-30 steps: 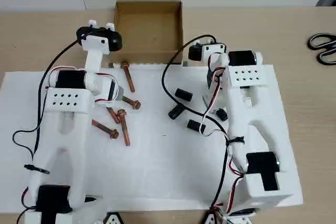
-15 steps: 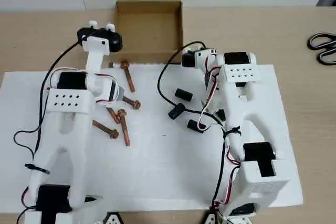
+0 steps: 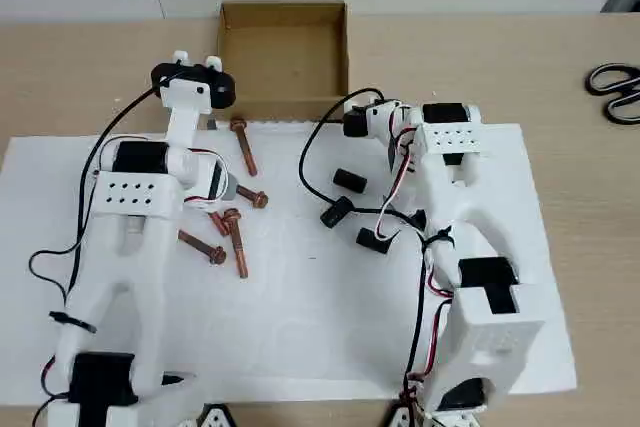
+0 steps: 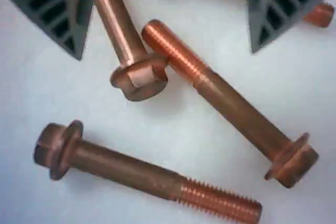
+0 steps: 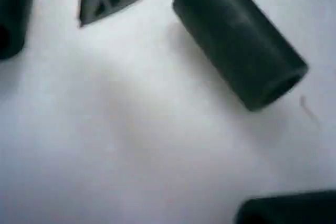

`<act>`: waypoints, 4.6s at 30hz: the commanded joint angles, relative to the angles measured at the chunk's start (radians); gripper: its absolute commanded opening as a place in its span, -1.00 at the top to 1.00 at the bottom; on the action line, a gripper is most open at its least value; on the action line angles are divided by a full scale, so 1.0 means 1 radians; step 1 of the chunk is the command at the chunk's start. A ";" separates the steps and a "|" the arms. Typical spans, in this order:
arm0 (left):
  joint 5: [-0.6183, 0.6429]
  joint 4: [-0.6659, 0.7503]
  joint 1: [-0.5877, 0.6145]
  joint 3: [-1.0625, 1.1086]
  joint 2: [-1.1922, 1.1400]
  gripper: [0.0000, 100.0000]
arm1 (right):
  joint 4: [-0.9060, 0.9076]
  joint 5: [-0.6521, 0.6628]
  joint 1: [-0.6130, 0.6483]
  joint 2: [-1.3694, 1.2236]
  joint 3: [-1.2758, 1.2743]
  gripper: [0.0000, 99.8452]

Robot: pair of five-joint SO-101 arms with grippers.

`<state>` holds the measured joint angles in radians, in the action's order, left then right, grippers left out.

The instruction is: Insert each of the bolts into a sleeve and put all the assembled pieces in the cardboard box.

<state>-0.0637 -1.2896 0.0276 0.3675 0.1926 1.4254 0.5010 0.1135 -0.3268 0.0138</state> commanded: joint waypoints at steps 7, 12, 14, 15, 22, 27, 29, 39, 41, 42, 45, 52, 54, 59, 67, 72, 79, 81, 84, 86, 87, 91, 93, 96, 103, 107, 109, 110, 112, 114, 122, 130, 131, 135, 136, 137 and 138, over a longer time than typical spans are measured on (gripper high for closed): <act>-0.009 0.015 0.005 -0.004 0.005 0.60 | -0.021 0.034 -0.076 -0.090 0.029 0.74; -0.008 0.015 0.005 -0.004 0.005 0.61 | 0.027 0.032 -0.081 -0.104 0.029 0.99; -0.006 0.014 0.003 -0.004 0.006 0.61 | 0.030 0.032 -0.084 -0.102 0.029 0.98; -0.006 0.012 0.000 -0.004 0.006 0.61 | 0.030 0.032 -0.084 -0.102 0.031 0.98; -0.008 -0.049 -0.005 -0.013 0.015 0.63 | 0.124 -0.005 -0.076 0.050 0.104 0.99; -0.005 -0.172 -0.043 -0.139 0.006 0.80 | 0.242 -0.081 -0.079 0.205 0.176 0.99; -0.005 -0.230 -0.058 -0.239 0.003 0.81 | 0.285 -0.083 -0.082 0.243 0.176 0.99; 0.025 -0.466 -0.040 -0.834 -0.417 0.81 | 0.300 -0.120 -0.162 0.348 0.137 0.99; 0.049 -0.465 -0.043 -0.858 -0.466 0.81 | 0.300 -0.121 -0.176 0.366 0.100 0.99; 0.060 -0.465 -0.054 -0.866 -0.488 0.81 | 0.298 -0.121 -0.177 0.377 0.081 0.99; 0.097 -0.462 -0.074 -0.869 -0.539 0.81 | 0.297 -0.126 -0.188 0.415 0.018 0.99; 0.212 -0.358 -0.086 -0.869 -0.614 0.81 | 0.240 -0.126 -0.191 0.496 -0.143 0.99; 0.238 -0.319 -0.086 -0.869 -0.620 0.81 | 0.225 -0.126 -0.191 0.524 -0.186 0.99; 0.408 -0.253 -0.086 -0.869 -0.652 0.81 | 0.188 -0.126 -0.189 0.582 -0.290 0.99; 0.549 -0.118 -0.086 -0.869 -0.729 0.81 | 0.133 -0.126 -0.191 0.636 -0.413 0.99; 0.548 -0.037 -0.091 -0.869 -0.756 0.75 | 0.120 -0.126 -0.191 0.636 -0.433 0.99; 0.546 0.000 -0.120 -0.871 -0.804 0.61 | 0.111 -0.126 -0.188 0.636 -0.434 0.99; 0.546 0.015 -0.117 -0.880 -0.825 0.61 | 0.111 -0.124 -0.188 0.636 -0.434 0.99; 0.546 0.025 -0.106 -0.909 -0.861 0.61 | 0.111 -0.121 -0.191 0.636 -0.434 0.99; 0.546 0.020 -0.103 -0.938 -0.879 0.61 | 0.113 -0.121 -0.193 0.636 -0.434 0.99; 0.545 0.009 -0.097 -0.952 -0.882 0.62 | 0.113 -0.121 -0.193 0.636 -0.434 0.99; 0.539 -0.060 -0.072 -1.041 -0.887 0.62 | 0.113 -0.120 -0.193 0.636 -0.434 0.99; 0.539 -0.100 -0.061 -1.093 -0.888 0.62 | 0.113 -0.120 -0.193 0.636 -0.434 0.99; 0.539 -0.129 -0.044 -1.138 -0.895 0.62 | 0.111 -0.120 -0.191 0.636 -0.434 0.99; 0.540 -0.089 -0.049 -1.061 -0.898 0.62 | 0.111 -0.126 -0.191 0.636 -0.434 0.99; 0.540 -0.066 -0.044 -1.053 -0.951 0.62 | 0.111 -0.126 -0.188 0.636 -0.434 0.99; 0.540 -0.071 -0.044 -1.053 -0.979 0.62 | 0.111 -0.126 -0.188 0.636 -0.434 0.99; 0.540 -0.071 -0.043 -1.053 -0.990 0.62 | 0.111 -0.126 -0.188 0.636 -0.434 0.99; 0.540 -0.071 -0.043 -1.053 -1.000 0.62 | 0.111 -0.126 -0.188 0.636 -0.434 0.99; 0.540 -0.066 -0.043 -1.053 -1.007 0.62 | 0.111 -0.126 -0.188 0.636 -0.434 0.99; 0.540 -0.064 -0.044 -1.058 -1.030 0.76 | 0.111 -0.126 -0.186 0.636 -0.434 0.99; 0.540 -0.078 -0.044 -1.129 -1.071 0.83 | 0.113 -0.126 -0.188 0.636 -0.434 0.99; 0.540 -0.084 -0.044 -1.139 -1.079 0.83 | 0.113 -0.126 -0.188 0.636 -0.434 0.99; 0.542 -0.110 -0.046 -1.194 -1.117 0.83 | 0.113 -0.126 -0.186 0.636 -0.434 0.99; 0.542 -0.120 -0.048 -1.211 -1.128 0.83 | 0.113 -0.126 -0.186 0.636 -0.434 0.99; 0.542 -0.129 -0.049 -1.230 -1.140 0.83 | 0.113 -0.126 -0.186 0.636 -0.434 0.99; 0.542 -0.138 -0.049 -1.248 -1.152 0.83 | 0.113 -0.126 -0.188 0.636 -0.434 0.99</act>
<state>0.4826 -1.4062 -0.0245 -0.8232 -0.9459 1.5466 0.3859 -0.0706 0.2685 -0.4250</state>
